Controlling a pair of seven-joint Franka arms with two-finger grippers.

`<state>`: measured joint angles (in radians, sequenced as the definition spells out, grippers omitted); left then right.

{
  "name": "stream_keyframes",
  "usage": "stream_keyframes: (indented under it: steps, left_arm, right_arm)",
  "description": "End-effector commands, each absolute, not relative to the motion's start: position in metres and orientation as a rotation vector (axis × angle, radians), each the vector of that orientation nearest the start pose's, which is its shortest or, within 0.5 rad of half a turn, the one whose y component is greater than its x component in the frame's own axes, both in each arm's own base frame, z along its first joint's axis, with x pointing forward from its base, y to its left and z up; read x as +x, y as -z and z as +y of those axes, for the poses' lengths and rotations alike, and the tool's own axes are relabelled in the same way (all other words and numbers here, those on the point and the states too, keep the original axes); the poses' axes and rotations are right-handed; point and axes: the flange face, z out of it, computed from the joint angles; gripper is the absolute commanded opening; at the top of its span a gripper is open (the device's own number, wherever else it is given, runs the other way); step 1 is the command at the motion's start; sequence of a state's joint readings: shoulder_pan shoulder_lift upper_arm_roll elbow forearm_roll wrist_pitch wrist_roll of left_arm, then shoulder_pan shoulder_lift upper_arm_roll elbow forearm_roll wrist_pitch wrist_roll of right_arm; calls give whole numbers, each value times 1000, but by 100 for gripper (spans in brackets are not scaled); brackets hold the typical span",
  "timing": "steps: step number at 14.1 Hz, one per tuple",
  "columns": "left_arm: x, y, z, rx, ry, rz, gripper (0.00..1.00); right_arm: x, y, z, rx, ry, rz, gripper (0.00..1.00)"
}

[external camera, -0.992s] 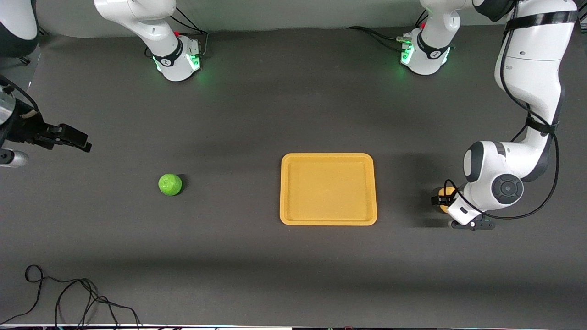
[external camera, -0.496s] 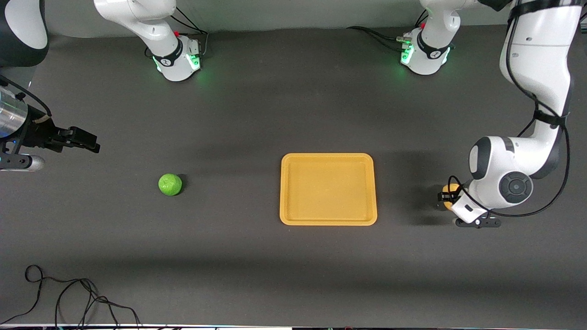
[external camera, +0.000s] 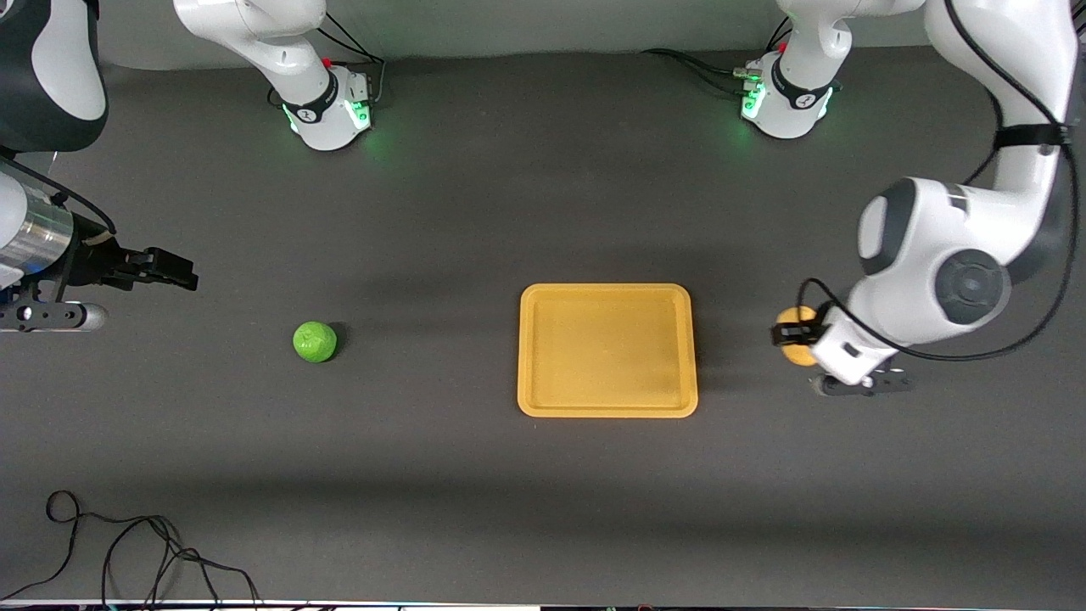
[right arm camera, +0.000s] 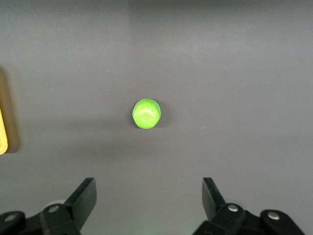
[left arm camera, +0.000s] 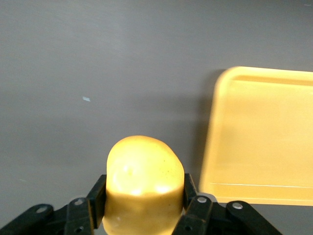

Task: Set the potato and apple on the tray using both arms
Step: 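Carry the potato with the left gripper while the right gripper reaches the apple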

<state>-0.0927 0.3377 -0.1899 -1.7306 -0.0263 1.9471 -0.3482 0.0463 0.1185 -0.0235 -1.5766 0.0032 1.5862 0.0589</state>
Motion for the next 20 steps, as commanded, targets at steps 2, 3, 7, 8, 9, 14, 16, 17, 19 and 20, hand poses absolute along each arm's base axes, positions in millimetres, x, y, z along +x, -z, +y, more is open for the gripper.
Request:
stream_keyframes:
  steps: [2,3,7,8,9,14,16,17,19,20]
  left_arm:
    - [598,-345,-247,-3163,-217,-224,24]
    - [594,-329,-262,-3152,-231,-222,24]
    - [585,-270,-305,-3133,-196,-261,25]
    - [581,-256,-312,-3118,-192,-262,26]
    - [580,-244,-315,-3109,-185,-267,26]
    - [576,-219,-324,-3109,-188,-263,33]
    - [575,-212,-325,-3102,-171,-238,34]
    - [575,-210,-324,-3099,-175,-240,43]
    - [576,-210,-324,-3091,-161,-218,96]
    - [576,-211,-323,-3089,-158,-213,100]
  right_arm:
    - [585,-515,25,-3123,-81,27,96]
    - [583,-499,29,-3123,-43,24,96]
    - [582,-436,34,-3122,34,66,96]
    - [579,-413,34,-3121,48,90,96]
    - [576,-392,34,-3120,74,85,96]
    - [564,-306,60,-3146,-127,6,96]
    - [565,-287,64,-3149,-156,-9,96]
    - [565,-282,64,-3150,-161,-13,96]
    - [565,-269,64,-3164,-185,-36,95]
    - [565,-262,63,-3188,-185,-62,95]
